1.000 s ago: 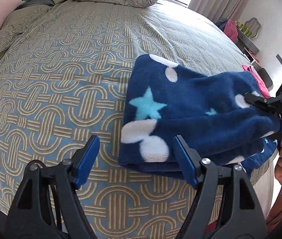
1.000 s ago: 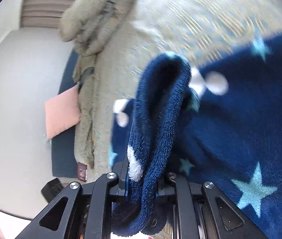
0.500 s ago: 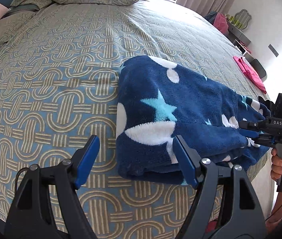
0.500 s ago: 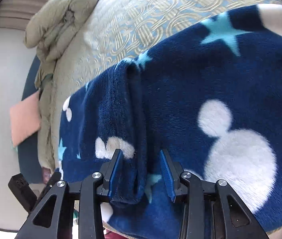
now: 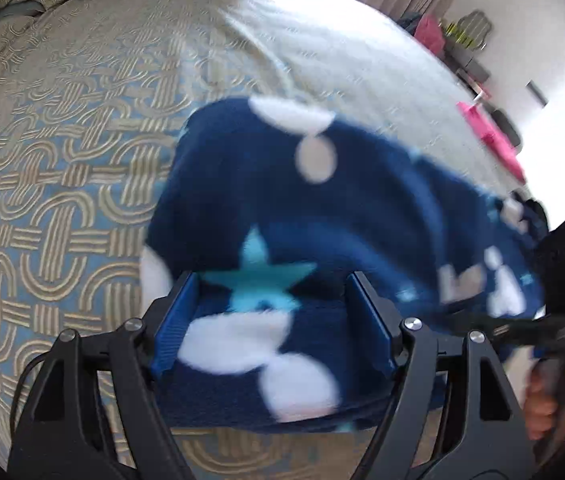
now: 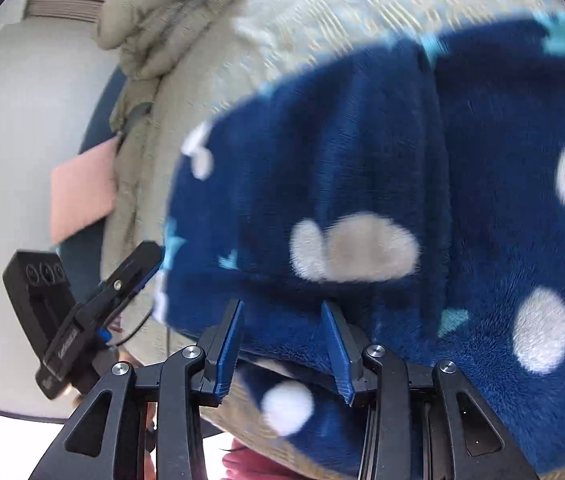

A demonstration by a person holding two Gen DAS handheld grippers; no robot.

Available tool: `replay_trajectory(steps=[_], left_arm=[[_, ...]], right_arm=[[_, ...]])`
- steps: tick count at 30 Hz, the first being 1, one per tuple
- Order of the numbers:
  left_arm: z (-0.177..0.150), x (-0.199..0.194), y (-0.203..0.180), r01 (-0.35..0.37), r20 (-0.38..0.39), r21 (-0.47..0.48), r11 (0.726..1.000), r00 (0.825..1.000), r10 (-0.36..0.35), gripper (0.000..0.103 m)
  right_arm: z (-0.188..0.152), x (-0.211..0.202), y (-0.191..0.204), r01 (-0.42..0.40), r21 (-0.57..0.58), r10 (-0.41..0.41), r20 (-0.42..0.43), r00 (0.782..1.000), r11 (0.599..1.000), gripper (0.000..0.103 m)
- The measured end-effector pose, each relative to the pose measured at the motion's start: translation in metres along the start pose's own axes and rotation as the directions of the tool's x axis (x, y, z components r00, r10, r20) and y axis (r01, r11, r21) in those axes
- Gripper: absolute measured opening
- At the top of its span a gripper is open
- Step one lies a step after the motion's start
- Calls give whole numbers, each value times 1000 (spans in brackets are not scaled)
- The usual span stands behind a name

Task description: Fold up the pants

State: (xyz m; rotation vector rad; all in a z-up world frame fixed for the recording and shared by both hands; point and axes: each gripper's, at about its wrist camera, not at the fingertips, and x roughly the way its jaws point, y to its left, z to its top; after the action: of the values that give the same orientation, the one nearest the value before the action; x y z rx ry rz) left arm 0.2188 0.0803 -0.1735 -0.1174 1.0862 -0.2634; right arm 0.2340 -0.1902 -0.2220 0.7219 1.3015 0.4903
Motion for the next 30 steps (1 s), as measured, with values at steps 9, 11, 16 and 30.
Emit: replay_trajectory(steps=[9, 11, 16, 30], left_arm=[[-10, -20, -2, -64, 36, 14, 998, 997, 64, 79], [-9, -28, -7, -58, 45, 10, 998, 997, 57, 78], [5, -32, -36, -42, 87, 84, 996, 996, 35, 78], [13, 1, -64, -96, 18, 114, 989, 995, 95, 84]], right_arm=[[-5, -26, 3, 32, -32, -31, 27, 999, 999, 37], [-9, -38, 15, 146, -107, -137, 89, 987, 983, 37], [-12, -52, 29, 218, -172, -187, 180, 966, 961, 40], [-6, -33, -11, 284, -77, -266, 180, 947, 956, 44]])
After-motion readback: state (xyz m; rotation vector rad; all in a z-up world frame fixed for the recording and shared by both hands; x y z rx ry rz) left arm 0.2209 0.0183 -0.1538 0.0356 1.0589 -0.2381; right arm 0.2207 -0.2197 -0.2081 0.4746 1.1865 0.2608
